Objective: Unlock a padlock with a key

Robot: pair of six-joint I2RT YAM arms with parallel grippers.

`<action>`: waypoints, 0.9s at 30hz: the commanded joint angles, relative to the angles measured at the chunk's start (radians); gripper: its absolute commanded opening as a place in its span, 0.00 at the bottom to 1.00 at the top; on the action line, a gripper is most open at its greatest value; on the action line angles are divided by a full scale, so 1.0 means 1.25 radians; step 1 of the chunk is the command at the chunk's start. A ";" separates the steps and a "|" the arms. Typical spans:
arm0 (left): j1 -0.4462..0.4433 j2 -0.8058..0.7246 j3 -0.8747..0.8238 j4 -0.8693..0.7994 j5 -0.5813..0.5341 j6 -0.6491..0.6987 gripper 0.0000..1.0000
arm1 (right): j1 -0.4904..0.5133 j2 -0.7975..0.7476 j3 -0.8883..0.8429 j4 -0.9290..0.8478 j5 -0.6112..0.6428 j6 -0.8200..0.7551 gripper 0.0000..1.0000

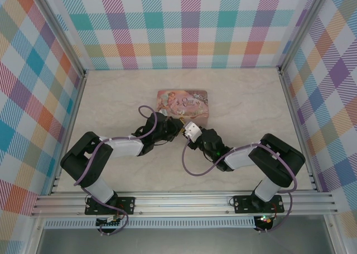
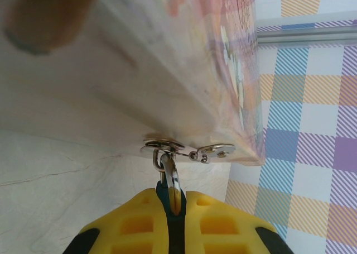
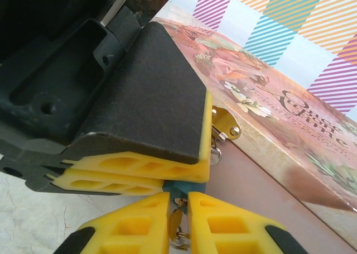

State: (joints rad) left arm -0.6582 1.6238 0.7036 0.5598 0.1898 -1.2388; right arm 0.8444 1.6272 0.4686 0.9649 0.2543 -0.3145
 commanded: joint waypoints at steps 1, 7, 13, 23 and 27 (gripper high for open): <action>0.007 -0.018 0.003 0.080 0.013 -0.019 0.00 | 0.003 -0.003 -0.008 0.013 0.023 0.017 0.15; 0.006 -0.019 -0.001 0.081 0.013 -0.019 0.00 | 0.002 -0.005 -0.009 0.011 0.036 0.043 0.00; 0.006 -0.020 -0.002 0.085 0.022 -0.017 0.00 | 0.001 -0.008 0.016 -0.028 0.011 0.130 0.00; 0.000 -0.021 -0.002 0.087 0.025 -0.017 0.00 | -0.069 0.011 0.042 0.013 -0.206 0.408 0.00; -0.002 -0.022 -0.002 0.094 0.022 -0.016 0.00 | -0.094 0.017 0.055 0.026 -0.280 0.510 0.00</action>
State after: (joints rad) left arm -0.6559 1.6238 0.7017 0.5774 0.1825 -1.2613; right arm 0.7418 1.6295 0.4957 0.9501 0.0257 0.1623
